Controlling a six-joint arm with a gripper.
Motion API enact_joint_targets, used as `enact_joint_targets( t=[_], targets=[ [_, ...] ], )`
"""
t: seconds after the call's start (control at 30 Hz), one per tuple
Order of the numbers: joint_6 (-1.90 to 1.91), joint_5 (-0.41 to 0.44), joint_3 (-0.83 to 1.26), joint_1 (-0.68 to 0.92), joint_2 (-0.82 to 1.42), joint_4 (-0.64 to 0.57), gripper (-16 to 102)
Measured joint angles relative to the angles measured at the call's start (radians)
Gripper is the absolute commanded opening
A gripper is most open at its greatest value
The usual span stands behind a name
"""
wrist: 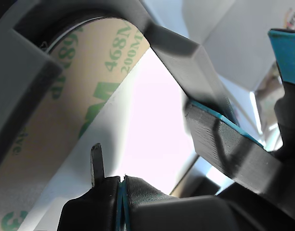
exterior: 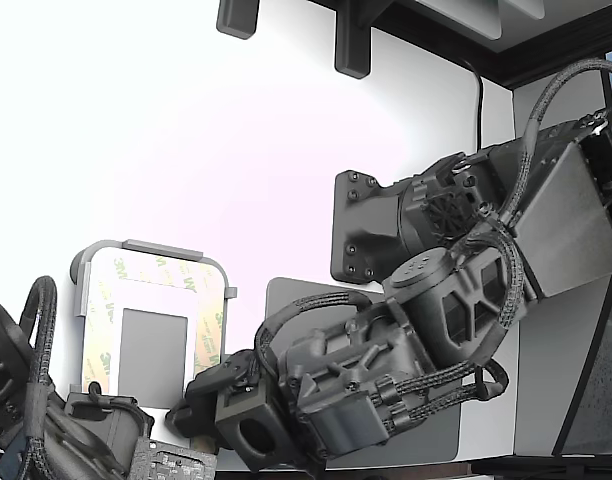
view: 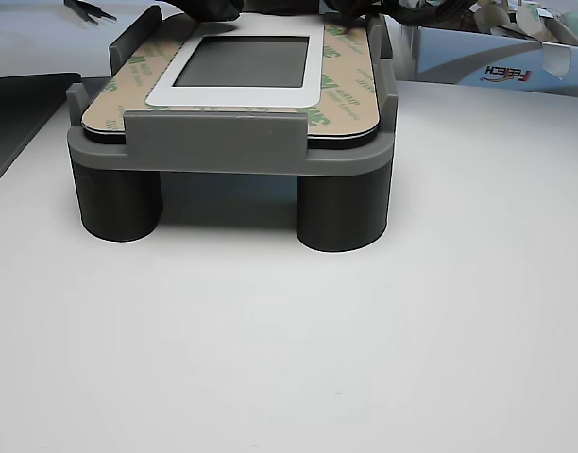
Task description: Peel off protective film from adhesive tape.
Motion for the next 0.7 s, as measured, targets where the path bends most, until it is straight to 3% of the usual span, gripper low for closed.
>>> enact_joint_targets(
  t=[0.7],
  targets=[
    [-0.014, -0.015, 0.009, 0.002, -0.011, -0.021, -11]
  ],
)
